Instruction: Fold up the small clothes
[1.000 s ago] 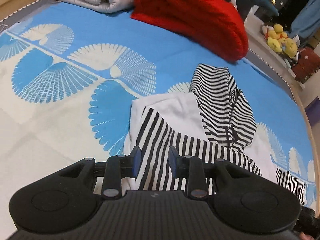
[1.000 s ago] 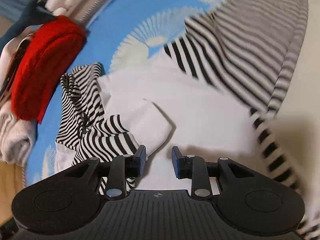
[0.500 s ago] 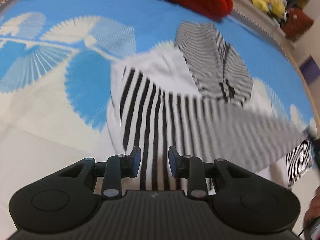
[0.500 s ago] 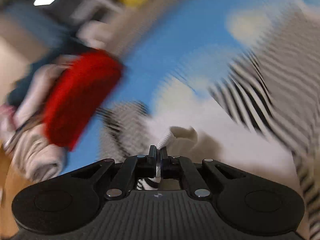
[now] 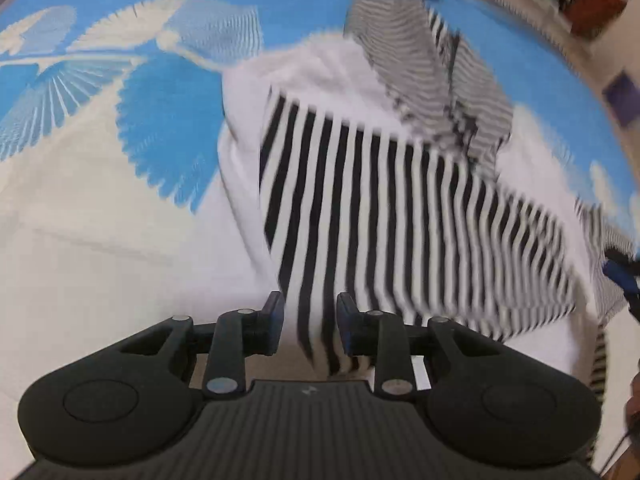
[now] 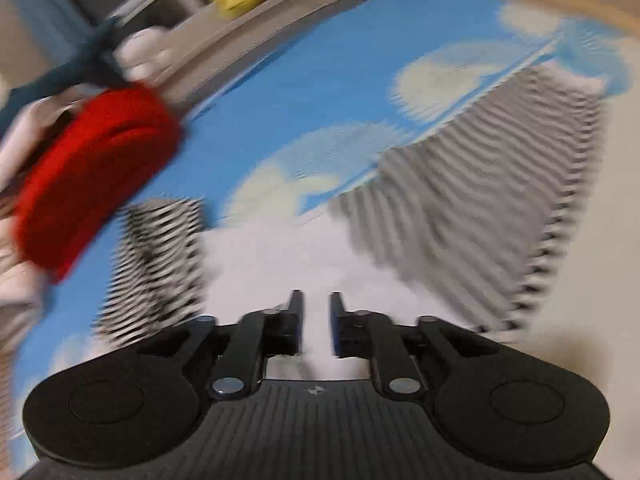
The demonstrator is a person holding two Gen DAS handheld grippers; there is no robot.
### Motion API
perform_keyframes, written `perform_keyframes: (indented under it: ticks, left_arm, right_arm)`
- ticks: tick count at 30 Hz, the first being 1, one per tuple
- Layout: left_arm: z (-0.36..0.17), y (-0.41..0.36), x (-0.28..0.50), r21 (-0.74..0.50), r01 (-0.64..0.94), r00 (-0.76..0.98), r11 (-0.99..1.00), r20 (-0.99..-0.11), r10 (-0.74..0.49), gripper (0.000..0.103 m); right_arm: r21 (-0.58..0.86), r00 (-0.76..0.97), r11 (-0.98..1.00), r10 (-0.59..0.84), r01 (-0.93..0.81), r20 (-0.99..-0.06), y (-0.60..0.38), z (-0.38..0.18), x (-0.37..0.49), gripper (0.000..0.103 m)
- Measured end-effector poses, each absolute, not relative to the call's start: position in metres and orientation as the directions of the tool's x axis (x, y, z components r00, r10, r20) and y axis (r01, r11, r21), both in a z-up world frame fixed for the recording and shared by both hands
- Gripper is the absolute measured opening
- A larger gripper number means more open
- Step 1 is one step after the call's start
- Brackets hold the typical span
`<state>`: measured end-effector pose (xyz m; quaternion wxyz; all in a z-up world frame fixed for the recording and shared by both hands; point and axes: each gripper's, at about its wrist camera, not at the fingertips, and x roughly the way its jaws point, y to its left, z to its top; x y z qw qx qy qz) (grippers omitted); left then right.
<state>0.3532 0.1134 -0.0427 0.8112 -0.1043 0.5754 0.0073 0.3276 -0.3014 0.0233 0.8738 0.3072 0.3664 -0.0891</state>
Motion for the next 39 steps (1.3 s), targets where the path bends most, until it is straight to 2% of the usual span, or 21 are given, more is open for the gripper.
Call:
perform_keyframes:
  ticks: [2,4,9,11,14,21,28,39]
  left_arm:
    - [-0.057,0.111,0.354,-0.13,-0.137,0.285,0.982,-0.955,-0.087,0.032]
    - [-0.054,0.11,0.355,-0.105,-0.125,0.292,0.987,-0.954,-0.064,0.032]
    - [-0.029,0.101,0.355,-0.149,-0.094,0.387,0.984,-0.916,-0.102,0.032]
    - [-0.04,0.095,0.355,-0.137,-0.089,0.343,0.987,-0.934,-0.099,0.033]
    - [-0.055,0.096,0.354,-0.129,-0.11,0.287,0.986,-0.953,-0.093,0.033]
    - [-0.016,0.076,0.353,-0.07,-0.042,0.428,0.997,-0.903,-0.045,0.038]
    - [0.004,0.049,0.348,-0.065,0.014,0.489,0.998,-0.87,-0.063,0.038]
    - [0.012,0.035,0.337,-0.055,0.038,0.524,0.998,-0.849,-0.067,0.038]
  right_arm:
    - [0.471,0.607,0.794,0.167,0.383,-0.777,-0.299,0.002,0.343,0.027]
    - [0.377,0.47,0.814,0.147,0.442,-0.87,-0.302,-0.02,0.345,0.025]
    - [0.394,0.575,0.836,0.119,0.382,-0.809,-0.302,0.011,0.335,0.029]
    - [0.409,0.574,0.836,0.143,0.367,-0.806,-0.303,0.01,0.341,0.032]
    - [0.366,0.469,0.82,0.138,0.44,-0.873,-0.308,-0.012,0.343,0.032]
    - [0.381,0.575,0.848,0.113,0.369,-0.81,-0.316,0.019,0.337,0.032]
    - [0.361,0.642,0.878,0.083,0.315,-0.762,-0.317,0.033,0.329,0.032]
    - [0.346,0.677,0.869,0.018,0.353,-0.736,-0.359,0.047,0.304,0.032]
